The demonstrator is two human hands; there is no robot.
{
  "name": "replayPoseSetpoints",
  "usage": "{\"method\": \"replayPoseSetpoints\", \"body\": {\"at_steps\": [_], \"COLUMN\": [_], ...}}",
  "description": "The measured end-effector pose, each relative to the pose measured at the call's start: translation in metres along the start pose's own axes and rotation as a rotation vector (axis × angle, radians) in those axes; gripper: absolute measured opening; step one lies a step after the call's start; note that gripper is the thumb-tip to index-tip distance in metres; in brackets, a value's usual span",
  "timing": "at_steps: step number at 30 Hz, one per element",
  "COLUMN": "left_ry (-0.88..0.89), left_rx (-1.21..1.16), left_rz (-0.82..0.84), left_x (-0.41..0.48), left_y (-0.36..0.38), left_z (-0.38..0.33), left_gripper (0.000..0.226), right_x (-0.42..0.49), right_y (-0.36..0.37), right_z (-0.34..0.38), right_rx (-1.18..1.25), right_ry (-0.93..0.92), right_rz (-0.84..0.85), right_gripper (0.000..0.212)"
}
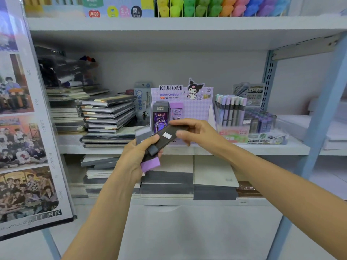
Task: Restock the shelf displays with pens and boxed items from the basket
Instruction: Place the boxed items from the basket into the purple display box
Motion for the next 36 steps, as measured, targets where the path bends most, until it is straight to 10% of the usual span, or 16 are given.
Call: {"method": "replayPoseSetpoints", "body": {"at_steps": [9,20,29,36], "left_ry": [-0.044,0.224,0.271,0.198], "left_rx": [-0.277,0.039,0.309,0.213], "left_rz": [0.112,0.06,0.218,0.181], "left_x": [0.0,0.01,0.003,0.012], "left_y": [0.014,0.017,0.032,0.018], "left_z": [0.0,0.016,0.016,0.013], "left_gripper": [0.066,0.02,0.024,0.025], "right_x": [-0.01,-0.013,0.005,0.03], "right_y": [-0.007,-0.006,-0.008,-0.069], "right_z": [-0.011,-0.019,0.001,0.027], "right_rx": [0.018,-0.117,-0.22,-0.279], "right_ry": [0.012,0.069,-0.066,-0.045], "right_rz": [-0.201,-0.16,-0.127,-0.519], "right_gripper": [0.016,0.053,0.024,0.013]}}
Point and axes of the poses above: each hand's wrist, its own x-axis towards the middle knuckle, its own y-axis out of the palm, z = x × y, the point moved 3 cm from there along x, towards the middle knuckle, and after that the axes turned 8 degrees about -x, right-handed, at the moved point
